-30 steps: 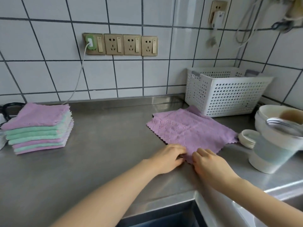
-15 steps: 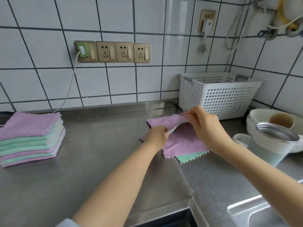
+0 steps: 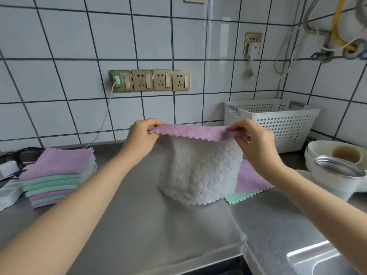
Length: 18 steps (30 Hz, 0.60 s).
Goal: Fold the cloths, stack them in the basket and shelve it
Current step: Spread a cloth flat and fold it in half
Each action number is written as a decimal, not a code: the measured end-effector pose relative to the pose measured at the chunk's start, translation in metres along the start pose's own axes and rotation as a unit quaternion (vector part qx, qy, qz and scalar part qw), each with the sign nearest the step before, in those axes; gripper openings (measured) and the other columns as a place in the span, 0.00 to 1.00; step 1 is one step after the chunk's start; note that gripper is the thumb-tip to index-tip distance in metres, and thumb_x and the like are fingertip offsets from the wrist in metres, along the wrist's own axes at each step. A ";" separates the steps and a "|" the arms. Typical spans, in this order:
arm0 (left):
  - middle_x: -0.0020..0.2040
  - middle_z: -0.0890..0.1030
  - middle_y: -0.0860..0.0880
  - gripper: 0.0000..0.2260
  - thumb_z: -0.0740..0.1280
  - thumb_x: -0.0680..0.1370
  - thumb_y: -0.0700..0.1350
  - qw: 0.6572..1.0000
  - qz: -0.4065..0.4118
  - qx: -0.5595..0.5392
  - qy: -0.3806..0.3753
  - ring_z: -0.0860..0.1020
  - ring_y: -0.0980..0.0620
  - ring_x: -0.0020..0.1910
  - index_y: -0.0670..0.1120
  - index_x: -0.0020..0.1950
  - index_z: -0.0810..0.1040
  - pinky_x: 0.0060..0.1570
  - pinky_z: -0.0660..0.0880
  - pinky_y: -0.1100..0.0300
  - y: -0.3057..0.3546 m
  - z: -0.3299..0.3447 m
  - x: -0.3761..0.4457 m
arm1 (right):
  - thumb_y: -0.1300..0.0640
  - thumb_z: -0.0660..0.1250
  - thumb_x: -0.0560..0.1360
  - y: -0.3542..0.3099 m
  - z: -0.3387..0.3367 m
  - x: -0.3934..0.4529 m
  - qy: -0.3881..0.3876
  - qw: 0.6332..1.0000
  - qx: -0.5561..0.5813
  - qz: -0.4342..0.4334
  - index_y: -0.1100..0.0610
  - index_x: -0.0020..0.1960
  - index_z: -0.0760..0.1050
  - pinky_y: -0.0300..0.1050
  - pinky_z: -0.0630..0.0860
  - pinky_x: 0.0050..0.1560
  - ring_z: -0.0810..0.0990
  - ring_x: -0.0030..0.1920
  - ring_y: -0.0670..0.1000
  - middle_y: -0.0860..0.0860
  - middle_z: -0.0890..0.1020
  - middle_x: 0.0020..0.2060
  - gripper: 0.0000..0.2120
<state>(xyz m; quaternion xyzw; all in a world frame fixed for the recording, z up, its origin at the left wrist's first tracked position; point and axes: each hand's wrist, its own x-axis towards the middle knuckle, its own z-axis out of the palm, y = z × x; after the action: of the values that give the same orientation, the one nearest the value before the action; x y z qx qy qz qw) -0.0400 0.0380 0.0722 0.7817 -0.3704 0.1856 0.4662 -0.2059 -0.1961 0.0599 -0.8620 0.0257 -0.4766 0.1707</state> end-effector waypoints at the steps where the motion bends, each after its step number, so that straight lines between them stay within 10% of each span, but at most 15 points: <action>1: 0.38 0.83 0.59 0.19 0.65 0.74 0.31 0.998 -0.012 -0.008 -0.057 0.79 0.63 0.40 0.56 0.42 0.83 0.45 0.72 0.68 0.000 -0.017 -0.007 | 0.68 0.71 0.72 -0.004 0.000 -0.001 0.005 1.000 0.013 0.002 0.63 0.49 0.79 0.25 0.73 0.44 0.80 0.37 0.44 0.52 0.84 0.41 0.07; 5: 0.43 0.84 0.58 0.07 0.78 0.66 0.46 0.981 -0.090 -0.034 -0.168 0.78 0.65 0.45 0.56 0.40 0.82 0.51 0.71 0.68 0.015 -0.090 -0.036 | 0.63 0.69 0.75 -0.035 -0.016 0.002 -0.047 0.967 0.228 0.105 0.63 0.45 0.78 0.32 0.72 0.28 0.75 0.26 0.43 0.54 0.78 0.29 0.03; 9: 0.39 0.85 0.48 0.22 0.83 0.49 0.53 0.932 -0.133 -0.288 -0.177 0.84 0.55 0.37 0.46 0.38 0.85 0.37 0.79 0.64 0.033 -0.151 -0.052 | 0.53 0.70 0.72 -0.065 -0.016 0.021 -0.047 0.862 0.458 0.213 0.57 0.37 0.75 0.39 0.57 0.24 0.63 0.25 0.47 0.51 0.68 0.26 0.09; 11: 0.32 0.84 0.51 0.05 0.77 0.63 0.48 0.923 -0.129 -0.354 -0.084 0.82 0.57 0.30 0.48 0.32 0.84 0.30 0.78 0.65 0.034 -0.161 -0.049 | 0.49 0.72 0.70 -0.075 -0.005 0.031 -0.036 0.826 0.509 0.240 0.57 0.38 0.73 0.42 0.53 0.27 0.61 0.24 0.47 0.49 0.67 0.25 0.13; 13: 0.29 0.83 0.52 0.17 0.65 0.76 0.40 0.927 -0.174 -0.334 -0.005 0.80 0.58 0.26 0.48 0.29 0.83 0.26 0.76 0.66 0.022 -0.161 -0.047 | 0.48 0.73 0.70 -0.081 0.010 0.035 -0.048 0.817 0.506 0.273 0.57 0.37 0.71 0.41 0.53 0.28 0.61 0.22 0.47 0.48 0.66 0.23 0.16; 18: 0.25 0.80 0.53 0.07 0.68 0.76 0.38 0.921 -0.313 -0.231 0.012 0.76 0.58 0.22 0.43 0.38 0.81 0.22 0.71 0.69 -0.043 -0.146 -0.078 | 0.56 0.68 0.76 -0.060 0.060 -0.002 -0.200 0.838 0.382 0.335 0.60 0.39 0.72 0.34 0.59 0.21 0.63 0.22 0.46 0.51 0.69 0.25 0.11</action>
<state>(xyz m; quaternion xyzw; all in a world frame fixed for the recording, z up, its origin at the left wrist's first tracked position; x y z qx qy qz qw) -0.0507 0.2083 0.0700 0.7261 -0.1340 -0.0515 0.6724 -0.1643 -0.1234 0.0484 -0.7433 0.0938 -0.1798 0.6374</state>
